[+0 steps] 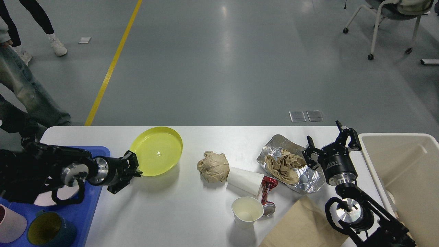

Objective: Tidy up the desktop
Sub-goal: 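Lift the yellow plate and place it on the pink plate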

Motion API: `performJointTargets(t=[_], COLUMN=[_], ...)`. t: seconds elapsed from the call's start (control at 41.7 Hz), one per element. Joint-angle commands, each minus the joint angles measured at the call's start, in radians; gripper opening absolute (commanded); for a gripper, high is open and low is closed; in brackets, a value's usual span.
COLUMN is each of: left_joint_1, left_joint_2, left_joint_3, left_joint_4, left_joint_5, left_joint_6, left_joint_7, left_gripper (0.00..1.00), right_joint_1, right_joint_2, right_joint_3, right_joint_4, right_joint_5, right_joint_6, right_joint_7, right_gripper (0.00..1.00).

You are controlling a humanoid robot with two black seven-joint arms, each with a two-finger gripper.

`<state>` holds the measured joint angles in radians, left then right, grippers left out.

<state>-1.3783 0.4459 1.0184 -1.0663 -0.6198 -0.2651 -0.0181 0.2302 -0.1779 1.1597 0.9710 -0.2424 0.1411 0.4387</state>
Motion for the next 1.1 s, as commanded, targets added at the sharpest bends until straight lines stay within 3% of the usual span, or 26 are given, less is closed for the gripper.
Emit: performJointTargets(t=[0.0,0.144,0.216,0.36,0.456,0.816,1.08], left_joint_1=[-0.192,-0.410,-0.595,-0.806,-0.919,-0.894,-0.679], left_joint_2=[0.031,0.030,0.027,0.016,-0.010,0.068,0.267], left_joint_3=[0.146,0.305,0.390,0.459,0.502,0.552,0.548], left_joint_4=[-0.122,-0.259,-0.401,-0.547,-0.590,-0.521,-0.252], left_joint_5=[0.012,0.061,0.165,0.258,0.287,0.293,0.322], left_joint_6=[-0.112,-0.186,-0.194,-0.209,-0.269,-0.307,-0.402], left_joint_7=[0.013,0.017,0.009,0.007,0.007,-0.002,0.004], left_gripper=[0.00,0.00,0.00,0.00,0.00,0.00,0.00], right_joint_1=[0.000,0.000,0.000,0.000,0.000,0.000,0.000], right_joint_2=[0.000,0.000,0.000,0.000,0.000,0.000,0.000], right_joint_3=[0.000,0.000,0.000,0.000,0.000,0.000,0.000], right_joint_4=[0.000,0.000,0.000,0.002,0.000,0.002,0.002], right_joint_5=[0.000,0.000,0.000,0.000,0.000,0.000,0.000], right_joint_6=[0.000,0.000,0.000,0.000,0.000,0.000,0.000], right_joint_7=[0.000,0.000,0.000,0.000,0.001,0.000,0.000], right_gripper=[1.00,1.00,1.00,1.00,1.00,1.00,1.00])
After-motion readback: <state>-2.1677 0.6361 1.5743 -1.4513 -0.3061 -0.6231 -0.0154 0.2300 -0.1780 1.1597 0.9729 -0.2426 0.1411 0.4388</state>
